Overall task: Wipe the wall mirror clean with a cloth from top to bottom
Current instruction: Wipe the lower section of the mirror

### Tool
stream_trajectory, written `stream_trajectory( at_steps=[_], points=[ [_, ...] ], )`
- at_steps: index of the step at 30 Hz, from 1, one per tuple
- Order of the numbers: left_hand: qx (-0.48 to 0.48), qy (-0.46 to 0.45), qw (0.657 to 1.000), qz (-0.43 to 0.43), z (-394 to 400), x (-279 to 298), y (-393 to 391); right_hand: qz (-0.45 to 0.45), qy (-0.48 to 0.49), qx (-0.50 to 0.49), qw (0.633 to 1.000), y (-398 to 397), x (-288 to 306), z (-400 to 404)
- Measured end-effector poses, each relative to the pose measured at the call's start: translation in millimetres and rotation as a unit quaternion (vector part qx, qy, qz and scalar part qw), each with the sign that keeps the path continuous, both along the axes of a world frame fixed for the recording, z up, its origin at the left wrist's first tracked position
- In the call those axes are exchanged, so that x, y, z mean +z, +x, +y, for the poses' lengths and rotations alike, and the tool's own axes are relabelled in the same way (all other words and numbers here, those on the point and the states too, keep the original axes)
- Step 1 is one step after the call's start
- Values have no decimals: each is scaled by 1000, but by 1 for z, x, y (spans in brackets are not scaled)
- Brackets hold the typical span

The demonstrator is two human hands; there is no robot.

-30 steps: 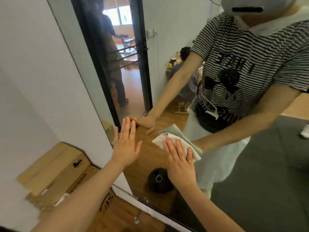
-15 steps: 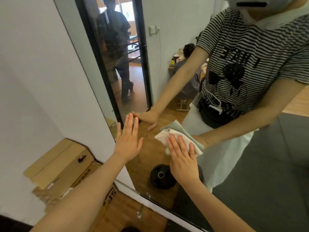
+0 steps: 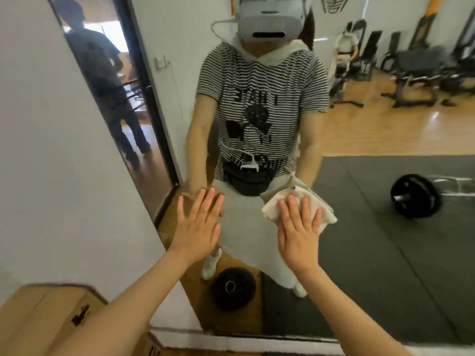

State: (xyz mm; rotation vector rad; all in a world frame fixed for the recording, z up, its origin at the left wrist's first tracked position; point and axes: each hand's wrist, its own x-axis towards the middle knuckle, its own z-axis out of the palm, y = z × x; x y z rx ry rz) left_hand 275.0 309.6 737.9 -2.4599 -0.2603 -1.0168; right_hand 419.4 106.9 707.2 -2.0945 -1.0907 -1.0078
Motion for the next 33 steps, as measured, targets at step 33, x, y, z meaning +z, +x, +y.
stream_trajectory(
  at_steps=[33],
  points=[
    [-223,350,910,17,200,124,-63,-16,-76,-44,996,-165,-6,213]
  ],
)
